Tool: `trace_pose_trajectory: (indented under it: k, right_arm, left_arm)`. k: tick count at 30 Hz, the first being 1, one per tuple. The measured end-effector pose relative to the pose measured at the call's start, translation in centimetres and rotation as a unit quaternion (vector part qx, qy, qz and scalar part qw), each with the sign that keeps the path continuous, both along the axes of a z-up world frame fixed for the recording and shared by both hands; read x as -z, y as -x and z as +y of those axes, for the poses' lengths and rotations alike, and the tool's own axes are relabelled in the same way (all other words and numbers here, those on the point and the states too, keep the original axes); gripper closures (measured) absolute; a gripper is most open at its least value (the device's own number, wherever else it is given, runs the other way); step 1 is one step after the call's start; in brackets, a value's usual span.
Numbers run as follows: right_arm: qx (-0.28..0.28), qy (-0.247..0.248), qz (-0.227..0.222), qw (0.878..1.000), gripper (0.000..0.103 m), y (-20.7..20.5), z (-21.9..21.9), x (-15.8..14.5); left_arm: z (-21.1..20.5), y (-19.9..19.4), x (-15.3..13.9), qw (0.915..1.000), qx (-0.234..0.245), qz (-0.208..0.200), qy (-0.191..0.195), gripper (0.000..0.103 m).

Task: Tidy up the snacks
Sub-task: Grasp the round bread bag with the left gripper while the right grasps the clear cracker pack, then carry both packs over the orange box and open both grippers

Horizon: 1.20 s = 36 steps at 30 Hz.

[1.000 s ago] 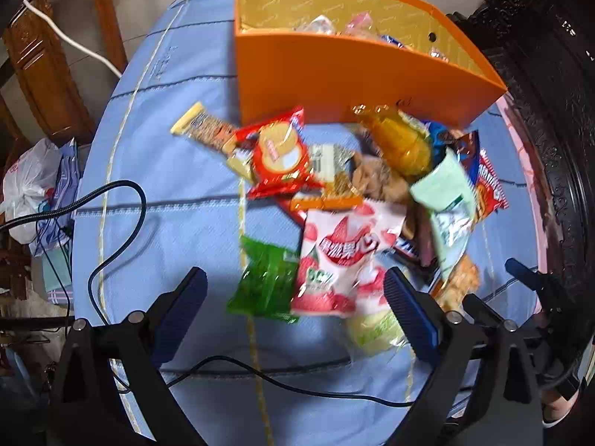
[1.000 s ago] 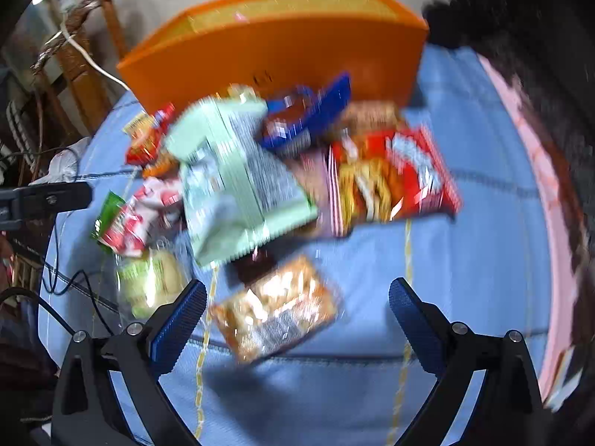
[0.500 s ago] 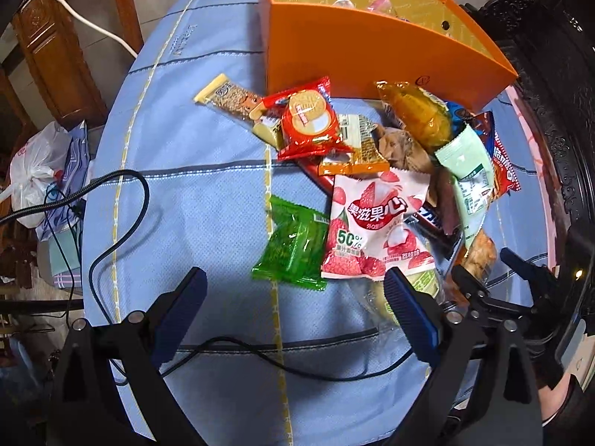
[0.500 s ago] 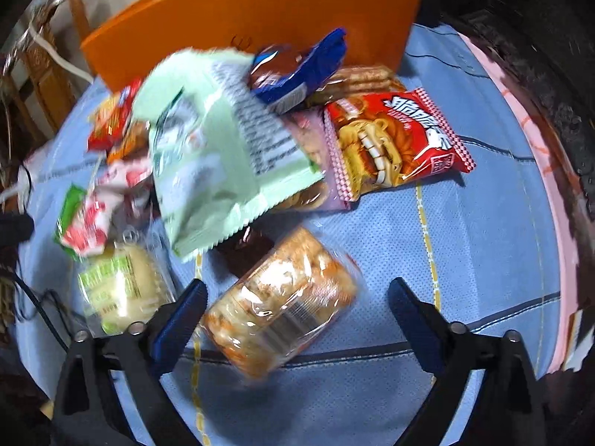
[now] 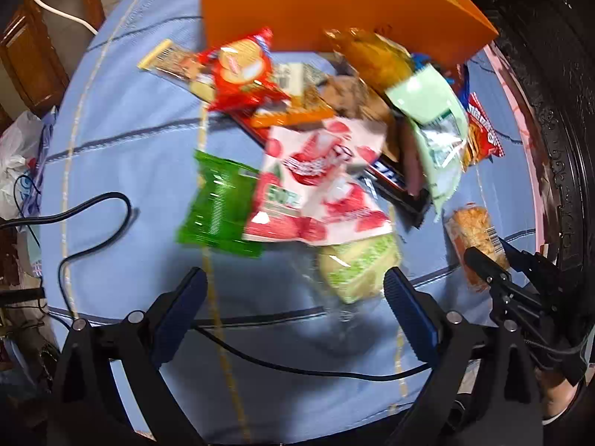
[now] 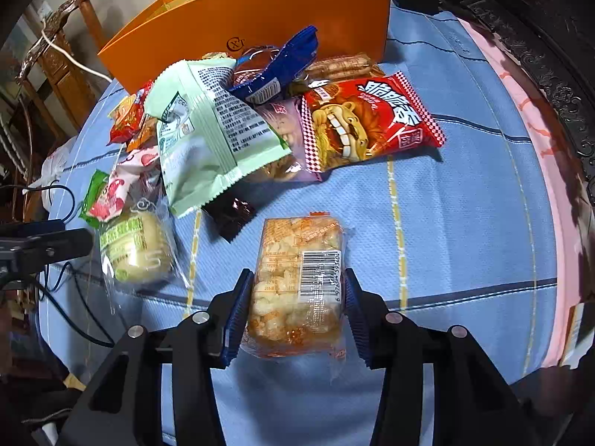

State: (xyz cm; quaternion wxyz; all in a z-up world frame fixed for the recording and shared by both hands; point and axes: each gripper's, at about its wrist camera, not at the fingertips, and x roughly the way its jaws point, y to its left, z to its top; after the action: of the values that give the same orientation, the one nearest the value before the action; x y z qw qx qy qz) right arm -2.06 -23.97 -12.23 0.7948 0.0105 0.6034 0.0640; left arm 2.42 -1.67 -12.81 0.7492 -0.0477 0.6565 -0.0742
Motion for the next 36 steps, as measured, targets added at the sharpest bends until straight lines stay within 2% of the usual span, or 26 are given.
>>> trace_pose_trajectory:
  k: [5,9,12,13,15,16,20,21,22,23,24,27,30,33,36]
  right_arm:
    - [-0.038,0.001,0.012,0.999,0.056,-0.4,-0.7,0.8]
    - [-0.072,-0.003,0.032,0.997,0.056,-0.4,-1.5,1.7]
    - [-0.109,-0.006,0.036,0.993,0.055,-0.8,-1.8,1.9]
    - [-0.128,-0.002,0.038,0.991,0.053,-1.0,-1.7,2.1]
    - [-0.148,0.004,0.048,0.988,0.041,-1.2,-1.8,2.7]
    - [-0.151,0.008,0.053,0.987,0.032,-1.2,-1.8,2.9]
    - [-0.177,0.005,0.049,0.983,0.021,-1.9,-1.7,3.3]
    - [-0.185,0.008,0.048,0.982,0.021,-1.9,-1.4,3.4]
    - [-0.196,0.017,0.046,0.979,0.027,-2.1,-1.1,3.4]
    - [-0.209,0.031,0.041,0.977,0.047,-2.3,-0.6,3.4]
    - [-0.225,0.038,0.033,0.973,0.055,-2.3,-0.4,3.1]
    - [-0.226,0.013,0.04,0.973,0.056,-2.7,-0.9,2.6]
    - [-0.213,0.002,0.041,0.976,0.056,-3.2,-1.6,1.9]
    - [-0.197,-0.019,0.037,0.98,0.056,-3.3,-3.0,0.7]
    - [-0.181,-0.04,0.028,0.982,0.056,-3.6,-4.2,-1.0]
  left_arm:
    - [-1.3,-0.5,1.6,0.9985,-0.044,0.031,0.01,0.009]
    - [-2.8,-0.8,3.4,0.994,-0.089,0.062,0.012,0.009]
    - [-3.7,-0.9,4.6,0.9918,-0.108,0.067,0.005,0.009]
    - [-3.9,-0.8,5.0,0.9903,-0.119,0.071,0.005,0.009]
    - [-4.1,-0.6,5.5,0.9893,-0.131,0.064,0.008,0.008]
    - [-4.6,-0.4,5.5,0.9904,-0.129,0.05,-0.002,0.008]
    - [-5.8,0.2,5.2,0.9914,-0.128,0.023,-0.018,0.014]
    - [-5.8,0.5,5.1,0.9907,-0.133,0.02,-0.021,0.02]
    - [-6.3,0.5,4.9,0.9902,-0.137,0.018,-0.023,0.028]
    - [-6.3,0.8,4.7,0.9893,-0.143,0.016,-0.025,0.039]
    - [-5.8,1.1,4.5,0.9881,-0.152,0.015,-0.019,0.042]
    - [-5.2,1.8,4.2,0.9847,-0.173,0.019,0.011,0.046]
    - [-5.1,2.9,3.6,0.9842,-0.174,0.014,0.029,0.047]
    - [-5.3,4.3,2.0,0.9884,-0.151,-0.007,0.02,0.047]
    - [-5.0,5.4,-0.3,0.9884,-0.147,-0.037,0.012,0.047]
